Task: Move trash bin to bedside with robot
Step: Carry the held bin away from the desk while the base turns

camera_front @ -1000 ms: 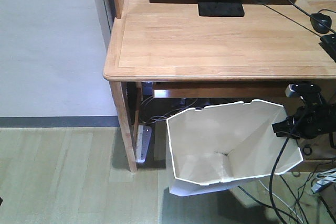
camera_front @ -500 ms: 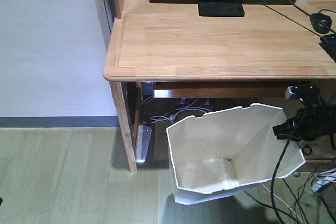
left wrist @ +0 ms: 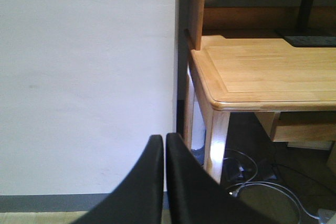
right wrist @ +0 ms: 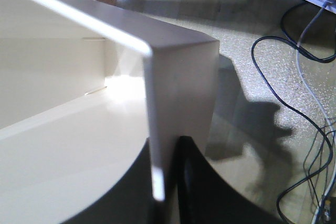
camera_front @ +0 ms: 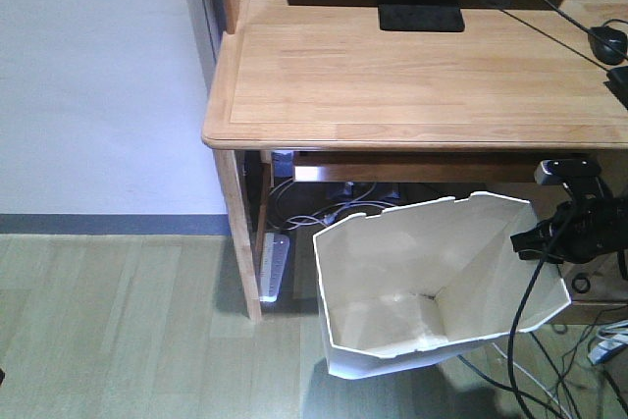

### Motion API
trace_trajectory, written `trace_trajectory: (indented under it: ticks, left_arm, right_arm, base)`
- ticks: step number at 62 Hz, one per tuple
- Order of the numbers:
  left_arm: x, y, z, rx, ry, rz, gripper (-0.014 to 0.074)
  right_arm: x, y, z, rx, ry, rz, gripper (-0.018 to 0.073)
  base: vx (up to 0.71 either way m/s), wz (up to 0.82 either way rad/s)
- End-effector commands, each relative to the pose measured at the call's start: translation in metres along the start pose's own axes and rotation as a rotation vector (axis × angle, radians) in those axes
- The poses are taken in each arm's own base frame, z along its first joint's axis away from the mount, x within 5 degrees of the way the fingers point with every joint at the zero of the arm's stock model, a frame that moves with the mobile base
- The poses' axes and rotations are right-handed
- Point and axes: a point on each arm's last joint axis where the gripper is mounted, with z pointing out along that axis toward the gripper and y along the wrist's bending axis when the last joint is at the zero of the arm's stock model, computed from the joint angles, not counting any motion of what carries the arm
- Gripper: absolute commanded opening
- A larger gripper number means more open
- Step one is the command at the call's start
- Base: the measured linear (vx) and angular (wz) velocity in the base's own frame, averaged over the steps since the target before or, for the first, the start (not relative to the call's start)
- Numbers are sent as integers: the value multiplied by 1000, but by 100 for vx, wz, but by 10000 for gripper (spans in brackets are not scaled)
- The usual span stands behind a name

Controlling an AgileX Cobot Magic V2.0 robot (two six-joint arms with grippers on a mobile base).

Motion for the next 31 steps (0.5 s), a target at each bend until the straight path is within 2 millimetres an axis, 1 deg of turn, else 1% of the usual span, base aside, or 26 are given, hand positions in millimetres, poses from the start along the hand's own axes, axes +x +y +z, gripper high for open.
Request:
trace_trajectory:
  ticks: [1, 15, 31]
  left_arm:
    - [2, 0, 2, 9, -54, -12, -6]
    - [2, 0, 2, 9, -54, -12, -6]
    - [2, 0, 2, 9, -54, -12, -6]
  right_arm:
    - [-17, 14, -20, -112, -88, 54, -6]
    - [-17, 14, -20, -112, -88, 54, -6]
    - [-17, 14, -20, -112, -88, 54, -6]
  base:
    - [-3, 13]
    - [-6, 23]
    - [-9, 44]
